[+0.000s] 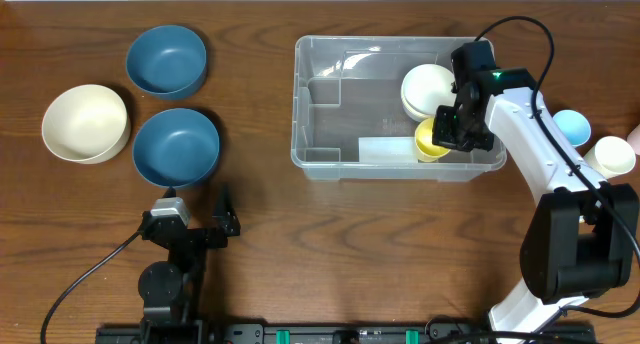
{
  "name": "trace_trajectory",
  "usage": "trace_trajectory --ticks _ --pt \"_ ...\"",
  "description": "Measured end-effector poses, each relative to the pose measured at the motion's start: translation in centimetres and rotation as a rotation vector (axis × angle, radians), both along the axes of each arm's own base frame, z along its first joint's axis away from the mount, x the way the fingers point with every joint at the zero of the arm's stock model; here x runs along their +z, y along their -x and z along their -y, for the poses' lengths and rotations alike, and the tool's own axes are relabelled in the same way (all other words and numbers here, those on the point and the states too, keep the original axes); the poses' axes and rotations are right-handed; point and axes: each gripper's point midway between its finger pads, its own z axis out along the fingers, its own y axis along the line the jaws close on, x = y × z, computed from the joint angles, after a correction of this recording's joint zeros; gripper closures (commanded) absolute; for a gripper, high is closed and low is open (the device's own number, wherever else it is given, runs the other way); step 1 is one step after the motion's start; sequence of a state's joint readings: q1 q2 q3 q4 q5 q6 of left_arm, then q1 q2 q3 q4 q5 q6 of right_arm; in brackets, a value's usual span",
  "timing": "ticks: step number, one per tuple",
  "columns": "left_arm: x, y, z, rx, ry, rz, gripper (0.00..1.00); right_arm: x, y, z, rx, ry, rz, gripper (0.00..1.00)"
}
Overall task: Pack container
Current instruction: 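Lower the yellow cup upright in the bin's right front and release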
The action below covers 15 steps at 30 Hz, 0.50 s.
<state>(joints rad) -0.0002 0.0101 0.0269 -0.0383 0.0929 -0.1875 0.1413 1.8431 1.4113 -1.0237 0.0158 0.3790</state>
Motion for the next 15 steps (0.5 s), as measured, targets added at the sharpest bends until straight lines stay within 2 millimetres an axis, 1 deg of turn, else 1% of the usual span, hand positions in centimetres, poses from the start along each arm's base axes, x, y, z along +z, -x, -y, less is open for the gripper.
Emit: trace_trajectory --ticks 6,15 --pt "0.0 0.0 0.0 0.000 0.000 0.000 0.02 -0.1 0.9 0.4 -0.016 0.007 -0.039 0.99" --pt "0.0 0.0 0.0 0.000 0.000 0.001 0.02 -0.2 1.9 2.5 -0.076 0.012 -0.088 0.99"
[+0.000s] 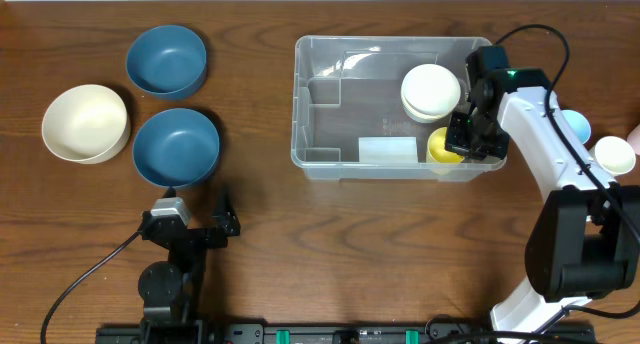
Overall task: Pack container
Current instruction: 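Lower the yellow cup upright in the bin's right front and release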
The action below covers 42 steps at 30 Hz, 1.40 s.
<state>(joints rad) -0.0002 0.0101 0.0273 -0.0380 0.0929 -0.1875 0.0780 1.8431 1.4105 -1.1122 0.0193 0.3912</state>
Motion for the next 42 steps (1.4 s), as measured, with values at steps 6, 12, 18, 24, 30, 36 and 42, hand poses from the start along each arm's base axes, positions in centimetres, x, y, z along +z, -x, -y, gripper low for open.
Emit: trace_trajectory --ticks 6,12,18,24,30,36,42 --pt "0.0 0.0 0.0 0.000 0.000 0.000 0.02 0.0 0.4 0.7 -0.020 0.009 -0.017 0.99" --pt "0.0 0.0 0.0 0.000 0.000 0.000 0.01 0.0 0.5 1.2 -0.034 0.029 -0.019 0.99" --pt "0.0 0.0 0.0 0.000 0.000 0.000 0.02 0.0 0.5 1.3 -0.046 0.038 -0.018 0.53" --pt "0.0 0.0 0.0 0.000 0.000 0.000 0.02 0.0 0.2 1.3 -0.047 0.038 -0.007 0.44" --pt "0.0 0.0 0.0 0.000 0.000 0.000 0.02 0.0 -0.7 0.9 -0.038 0.014 0.027 0.45" --pt "0.0 0.0 0.0 0.000 0.000 0.000 0.02 0.9 -1.6 0.2 -0.019 -0.031 0.056 0.47" --pt "0.0 0.0 0.0 0.000 0.000 0.000 0.02 3.5 -3.4 -0.5 0.002 -0.065 0.119 0.49"
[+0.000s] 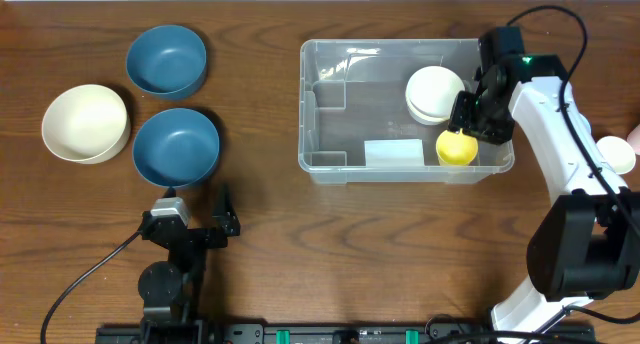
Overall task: Pack container
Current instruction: 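Lower the yellow cup upright in the bin's right front and release, then move the right gripper to the light-blue cup and grasp it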
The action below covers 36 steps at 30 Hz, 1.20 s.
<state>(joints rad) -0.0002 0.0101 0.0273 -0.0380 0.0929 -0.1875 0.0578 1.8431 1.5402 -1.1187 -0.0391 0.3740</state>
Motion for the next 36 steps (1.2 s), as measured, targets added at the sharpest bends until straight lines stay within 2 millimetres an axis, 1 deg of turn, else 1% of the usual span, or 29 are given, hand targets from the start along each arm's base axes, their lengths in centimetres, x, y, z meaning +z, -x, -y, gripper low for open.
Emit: trace_trajectory --ticks 5,8,11,13,17,19,25,27,32,36 --pt "0.0 0.0 0.0 0.000 0.000 -0.001 0.02 2.5 -1.0 -0.3 0.007 -0.013 0.041 0.49" --pt "0.0 0.0 0.0 0.000 0.000 0.000 0.02 3.7 -1.4 -0.2 0.010 -0.013 0.057 0.49" --pt "0.0 0.0 0.0 0.000 0.000 -0.001 0.02 4.8 -1.5 0.1 0.007 -0.005 0.068 0.49" --pt "0.0 0.0 0.0 0.000 0.000 0.000 0.02 5.3 -1.5 0.7 -0.007 0.005 0.067 0.48" --pt "0.0 0.0 0.0 0.000 0.000 0.000 0.02 5.9 -1.2 3.4 -0.072 0.020 0.058 0.49" --pt "0.0 0.0 0.0 0.000 0.000 0.000 0.02 5.9 -0.9 5.2 -0.116 0.027 0.049 0.50" --pt "0.0 0.0 0.0 0.000 0.000 0.000 0.02 5.8 0.5 11.6 -0.270 0.045 0.026 0.51" --pt "0.0 0.0 0.0 0.000 0.000 0.000 0.02 5.8 0.8 13.0 -0.301 0.048 0.025 0.51" --pt "0.0 0.0 0.0 0.000 0.000 0.000 0.02 5.8 1.2 14.8 -0.332 0.066 0.028 0.52" --pt "0.0 0.0 0.0 0.000 0.000 0.000 0.02 5.8 0.7 15.9 -0.350 0.079 0.059 0.55"
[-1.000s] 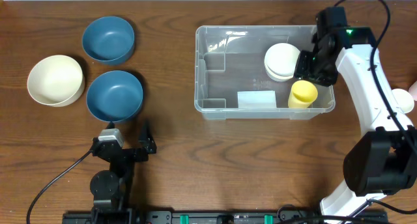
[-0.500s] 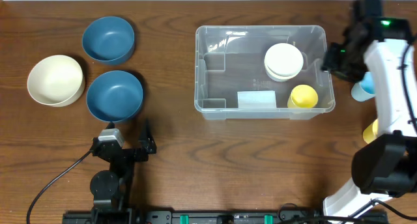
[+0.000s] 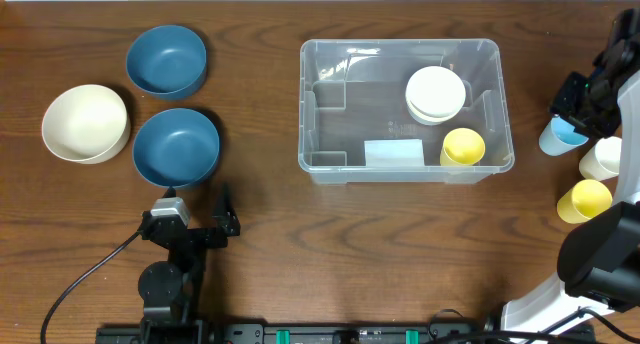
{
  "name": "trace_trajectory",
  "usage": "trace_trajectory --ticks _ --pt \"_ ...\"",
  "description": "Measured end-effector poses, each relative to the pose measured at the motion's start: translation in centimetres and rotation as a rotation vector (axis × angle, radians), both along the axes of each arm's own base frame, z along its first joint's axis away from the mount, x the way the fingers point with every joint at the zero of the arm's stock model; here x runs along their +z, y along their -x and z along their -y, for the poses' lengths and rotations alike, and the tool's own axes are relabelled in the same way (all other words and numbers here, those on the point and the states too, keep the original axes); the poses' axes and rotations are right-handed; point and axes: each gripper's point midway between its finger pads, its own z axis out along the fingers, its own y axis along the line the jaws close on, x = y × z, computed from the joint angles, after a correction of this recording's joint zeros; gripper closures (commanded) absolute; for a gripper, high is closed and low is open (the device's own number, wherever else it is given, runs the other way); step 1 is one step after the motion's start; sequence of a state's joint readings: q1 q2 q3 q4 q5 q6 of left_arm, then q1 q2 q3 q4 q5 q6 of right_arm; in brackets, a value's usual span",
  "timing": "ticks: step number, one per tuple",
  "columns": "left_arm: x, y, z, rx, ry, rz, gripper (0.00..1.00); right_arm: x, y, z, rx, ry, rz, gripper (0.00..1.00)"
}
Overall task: Pack container
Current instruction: 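Move the right gripper to the light-blue cup and grasp it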
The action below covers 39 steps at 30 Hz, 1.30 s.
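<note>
The clear plastic container (image 3: 330,114) stands mid-table. Inside it, a stack of white cups (image 3: 435,92) lies at the back right, a yellow cup (image 3: 463,146) sits in the front right corner, and a white label (image 3: 392,152) shows at the front wall. My right gripper (image 3: 577,97) hovers outside the bin at the far right, just above a light blue cup (image 3: 555,137); it holds nothing and its fingers look apart. My left gripper (image 3: 228,216) rests parked near the front edge, fingers together.
A white cup (image 3: 601,159) and another yellow cup (image 3: 584,200) stand below the blue one at the right edge. Two blue bowls (image 3: 166,59) (image 3: 176,147) and a cream bowl (image 3: 85,122) sit at the left.
My right gripper has left the container and now sits over the light blue cup at the far right. The yellow cup stays behind in the bin's front right corner. A second yellow cup shows.
My right gripper held a yellow cup low inside the bin's right end. It then stood nearer the front right corner, and the bin ended up slightly further right. By now the cup rests there alone and the gripper is out by the loose cups.
</note>
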<state>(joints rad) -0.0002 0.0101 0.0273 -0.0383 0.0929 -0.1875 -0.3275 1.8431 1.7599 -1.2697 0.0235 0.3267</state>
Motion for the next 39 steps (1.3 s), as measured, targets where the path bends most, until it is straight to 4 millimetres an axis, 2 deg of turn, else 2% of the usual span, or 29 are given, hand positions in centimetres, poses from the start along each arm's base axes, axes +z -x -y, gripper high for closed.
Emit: trace_trajectory --ticks 4,11,14,21,24,26,30,34,39 --pt "0.0 0.0 0.0 0.000 0.000 0.000 0.02 -1.4 -0.5 1.0 -0.002 0.025 0.018 0.55" --pt "0.0 0.0 0.0 0.000 0.000 0.000 0.02 -6.0 -1.4 1.7 0.029 0.066 0.044 0.57" --pt "0.0 0.0 0.0 0.000 0.000 0.000 0.02 -6.9 -1.8 2.0 0.044 0.084 0.064 0.59" --pt "0.0 0.0 0.0 0.000 0.000 0.000 0.02 -7.5 -2.8 2.6 0.072 0.122 0.089 0.62" --pt "0.0 0.0 0.0 0.000 0.000 0.000 0.02 -8.8 -2.8 2.8 0.084 0.120 0.063 0.64" --pt "0.0 0.0 0.0 0.000 0.000 0.000 0.02 -10.3 -2.7 2.7 0.092 0.108 0.027 0.65" --pt "0.0 0.0 0.0 0.000 0.000 0.000 0.02 -13.0 -2.3 2.6 0.106 0.085 -0.036 0.82" --pt "0.0 0.0 0.0 0.000 0.000 0.000 0.02 -13.5 -2.0 2.5 0.107 0.079 -0.051 0.98" --pt "0.0 0.0 0.0 0.000 0.000 0.000 0.02 -13.4 -1.8 2.3 0.107 0.070 -0.061 0.99"
